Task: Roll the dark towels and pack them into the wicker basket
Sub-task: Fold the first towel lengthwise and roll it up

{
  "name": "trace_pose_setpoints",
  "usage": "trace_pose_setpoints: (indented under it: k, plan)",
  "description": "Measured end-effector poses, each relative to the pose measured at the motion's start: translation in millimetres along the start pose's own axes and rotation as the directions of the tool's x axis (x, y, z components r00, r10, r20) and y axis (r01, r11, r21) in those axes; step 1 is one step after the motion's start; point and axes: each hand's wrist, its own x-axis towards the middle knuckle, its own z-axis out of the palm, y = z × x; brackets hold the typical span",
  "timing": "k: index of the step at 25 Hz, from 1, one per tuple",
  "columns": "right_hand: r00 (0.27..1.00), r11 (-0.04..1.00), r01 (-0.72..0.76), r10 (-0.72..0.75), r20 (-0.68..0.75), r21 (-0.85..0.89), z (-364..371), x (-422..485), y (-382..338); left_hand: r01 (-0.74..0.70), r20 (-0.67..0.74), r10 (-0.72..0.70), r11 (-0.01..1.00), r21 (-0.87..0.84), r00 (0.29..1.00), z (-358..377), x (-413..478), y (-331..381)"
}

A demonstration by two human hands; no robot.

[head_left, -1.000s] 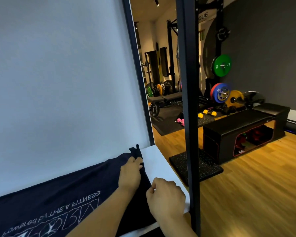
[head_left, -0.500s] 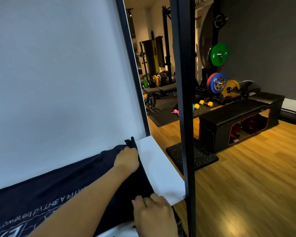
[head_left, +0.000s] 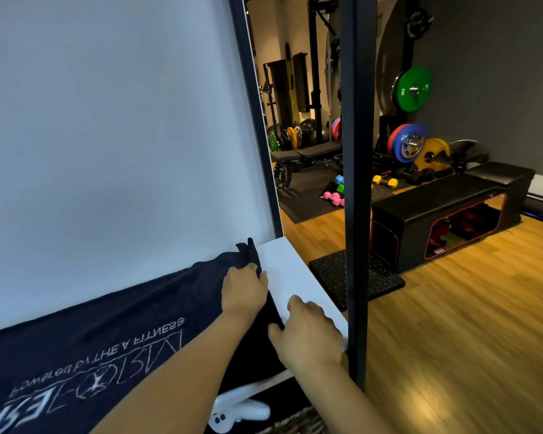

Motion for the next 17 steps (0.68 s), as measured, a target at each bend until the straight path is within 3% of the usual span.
trace_pose_setpoints:
  k: [2,4,8,10,12,14,17]
  plan:
    - [0.997,0.995,0.071,-0.071,0.007,-0.075,4,-5,-3,-0.042,0.005,0.042,0.999,0.011,0.999,-3,3,-1]
    - [0.995,0.989,0.095,-0.098,-0.026,-0.11,11,-9,-10,-0.125,0.042,0.12,0.979,0.16,0.992,-7,12,4]
    - [0.993,0.994,0.066,-0.075,-0.097,-0.086,26,-9,-17,-0.248,0.183,0.18,0.834,0.493,0.967,-7,40,28]
    - [0.993,0.995,0.045,-0.053,-0.102,-0.087,36,-9,-16,-0.284,0.232,0.181,0.775,0.565,0.956,-1,50,39]
    - [0.996,0.996,0.033,-0.039,-0.077,-0.083,31,-12,-17,-0.284,0.231,0.183,0.779,0.559,0.956,3,52,45]
    - [0.997,0.997,0.043,-0.046,-0.058,-0.058,35,-14,-14,-0.22,0.187,0.147,0.851,0.477,0.971,-1,55,40]
    - [0.998,0.995,0.065,-0.066,-0.014,-0.082,38,-13,-13,-0.006,0.157,-0.028,0.977,0.213,0.987,-15,64,31]
